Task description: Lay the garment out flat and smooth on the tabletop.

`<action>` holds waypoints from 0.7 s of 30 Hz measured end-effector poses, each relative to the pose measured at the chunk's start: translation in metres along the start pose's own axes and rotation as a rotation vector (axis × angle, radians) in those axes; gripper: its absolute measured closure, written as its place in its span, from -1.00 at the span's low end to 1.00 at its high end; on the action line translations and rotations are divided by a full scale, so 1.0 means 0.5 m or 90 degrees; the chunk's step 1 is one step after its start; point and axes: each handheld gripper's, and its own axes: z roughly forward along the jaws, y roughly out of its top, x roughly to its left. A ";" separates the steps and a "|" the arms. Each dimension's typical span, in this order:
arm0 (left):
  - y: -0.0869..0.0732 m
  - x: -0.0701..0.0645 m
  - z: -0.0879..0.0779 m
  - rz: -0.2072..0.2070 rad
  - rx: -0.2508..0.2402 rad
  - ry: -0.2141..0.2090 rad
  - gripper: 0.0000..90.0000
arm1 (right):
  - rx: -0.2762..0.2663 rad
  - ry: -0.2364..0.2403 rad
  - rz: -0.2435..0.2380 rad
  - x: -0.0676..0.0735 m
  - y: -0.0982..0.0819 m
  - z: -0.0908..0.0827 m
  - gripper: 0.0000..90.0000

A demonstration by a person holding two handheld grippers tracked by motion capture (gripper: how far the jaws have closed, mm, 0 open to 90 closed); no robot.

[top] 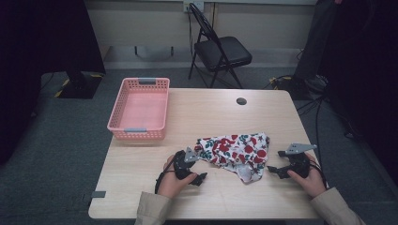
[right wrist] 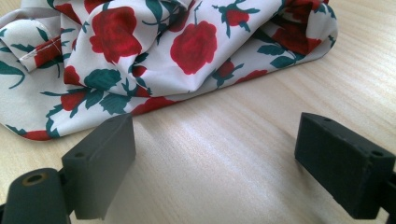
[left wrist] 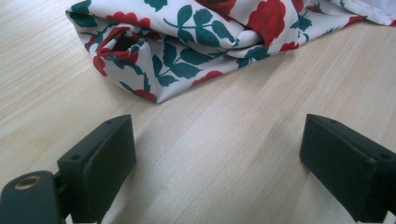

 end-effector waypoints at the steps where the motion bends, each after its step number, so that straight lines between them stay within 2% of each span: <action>1: 0.000 0.000 0.000 0.001 0.000 0.000 -0.78 | 0.000 0.000 0.000 0.000 0.000 0.000 -0.74; 11: 0.001 0.000 0.001 0.004 0.002 -0.003 -0.82 | 0.000 0.001 -0.001 -0.001 0.000 0.000 -0.74; 14: 0.003 -0.002 0.003 -0.004 0.002 0.005 -0.82 | -0.006 0.004 0.006 -0.004 0.000 -0.001 -0.68; 17: 0.003 -0.001 0.001 -0.007 -0.007 0.009 -0.67 | -0.025 0.012 0.015 -0.006 0.000 -0.005 -0.62; 19: 0.014 -0.001 -0.002 -0.015 -0.043 0.006 -0.65 | -0.041 0.019 0.019 -0.005 0.005 -0.009 -0.59; 21: 0.028 -0.006 -0.005 -0.018 -0.068 0.002 -0.59 | -0.064 0.031 0.011 0.002 0.016 -0.014 -0.41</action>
